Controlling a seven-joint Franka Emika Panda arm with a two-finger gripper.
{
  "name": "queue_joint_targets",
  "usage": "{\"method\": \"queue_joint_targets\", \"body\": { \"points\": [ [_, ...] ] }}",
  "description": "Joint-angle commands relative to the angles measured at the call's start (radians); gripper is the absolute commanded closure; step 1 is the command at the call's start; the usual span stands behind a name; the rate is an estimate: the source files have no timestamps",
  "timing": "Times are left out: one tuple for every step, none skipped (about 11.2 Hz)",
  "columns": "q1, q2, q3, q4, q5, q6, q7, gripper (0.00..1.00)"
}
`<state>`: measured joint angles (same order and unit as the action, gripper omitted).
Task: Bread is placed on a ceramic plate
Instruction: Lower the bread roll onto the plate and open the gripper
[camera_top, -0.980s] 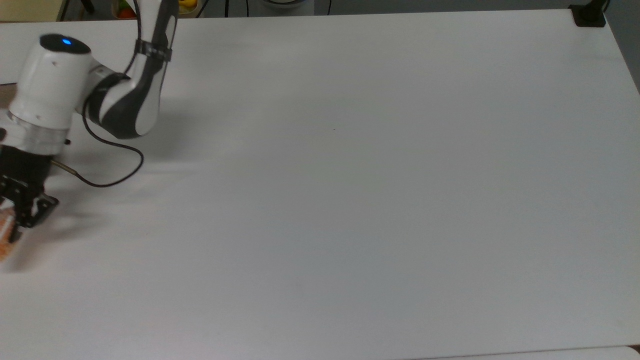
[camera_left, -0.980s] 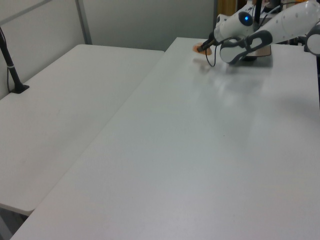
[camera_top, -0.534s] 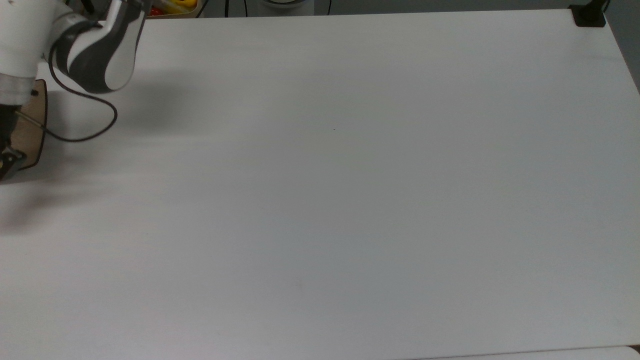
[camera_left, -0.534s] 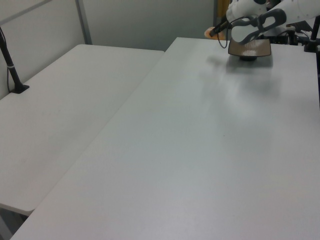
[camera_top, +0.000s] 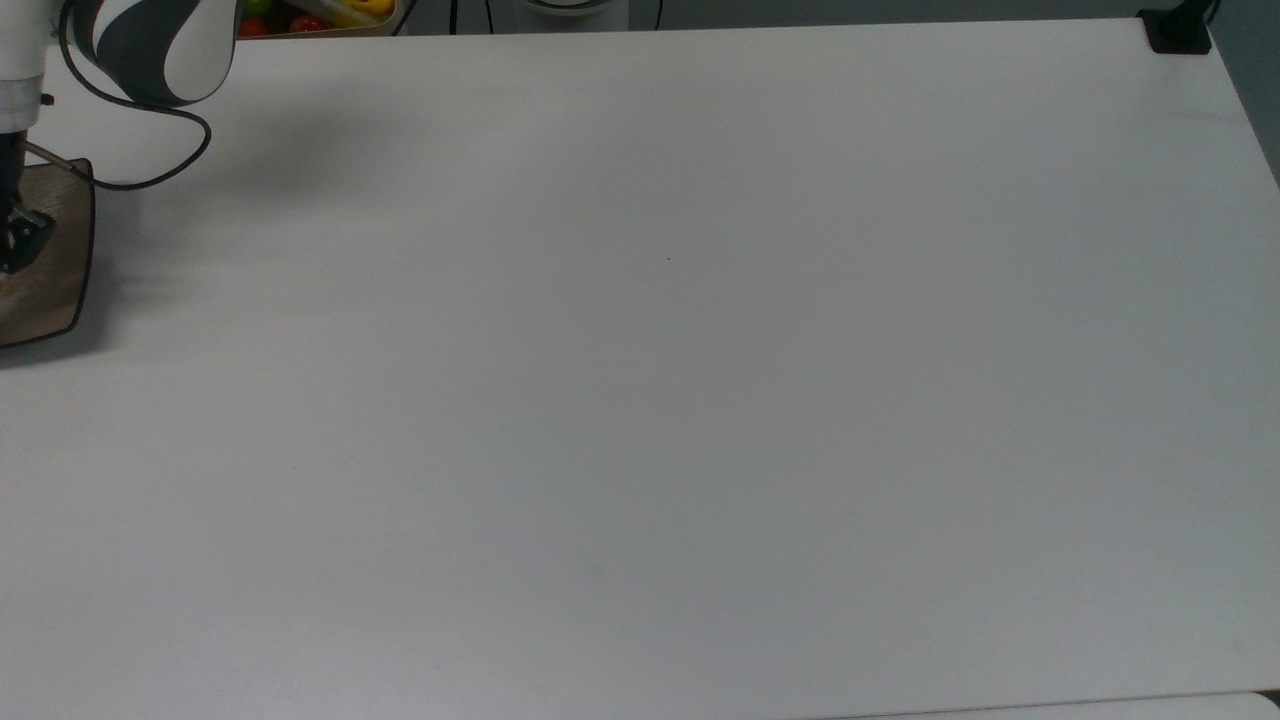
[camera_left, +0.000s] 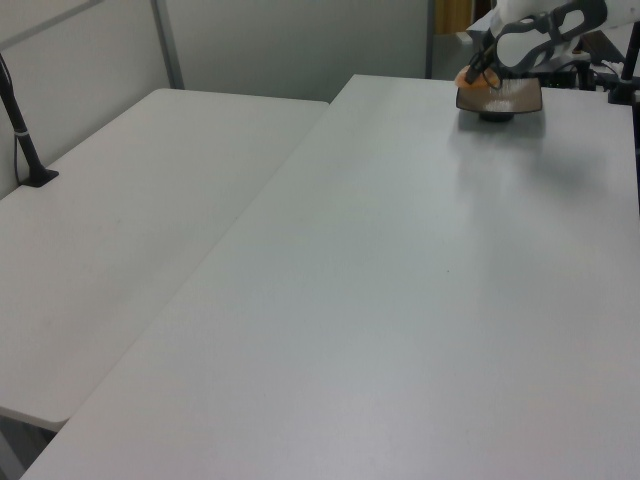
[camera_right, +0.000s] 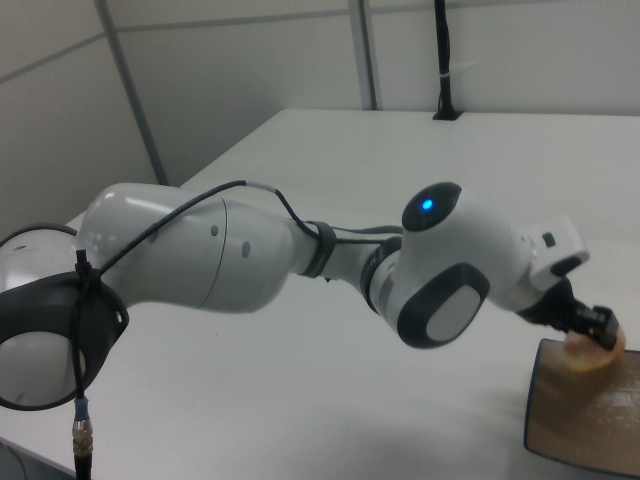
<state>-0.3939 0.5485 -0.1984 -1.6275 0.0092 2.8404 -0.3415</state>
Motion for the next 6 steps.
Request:
{"method": "queue_joint_targets", "body": {
  "points": [
    [0.003,-0.041,-0.032,-0.080,0.003,-0.013,-0.060,0.50],
    [0.001,-0.039,-0.038,-0.081,0.003,-0.013,-0.065,0.49],
    [0.003,-0.032,-0.039,-0.083,0.003,-0.013,-0.074,0.48],
    [0.003,-0.025,-0.039,-0.081,0.003,-0.013,-0.074,0.29],
    [0.004,-0.024,-0.039,-0.081,0.003,-0.013,-0.074,0.00],
    [0.009,-0.021,-0.039,-0.083,0.003,-0.015,-0.073,0.00]
  ]
}}
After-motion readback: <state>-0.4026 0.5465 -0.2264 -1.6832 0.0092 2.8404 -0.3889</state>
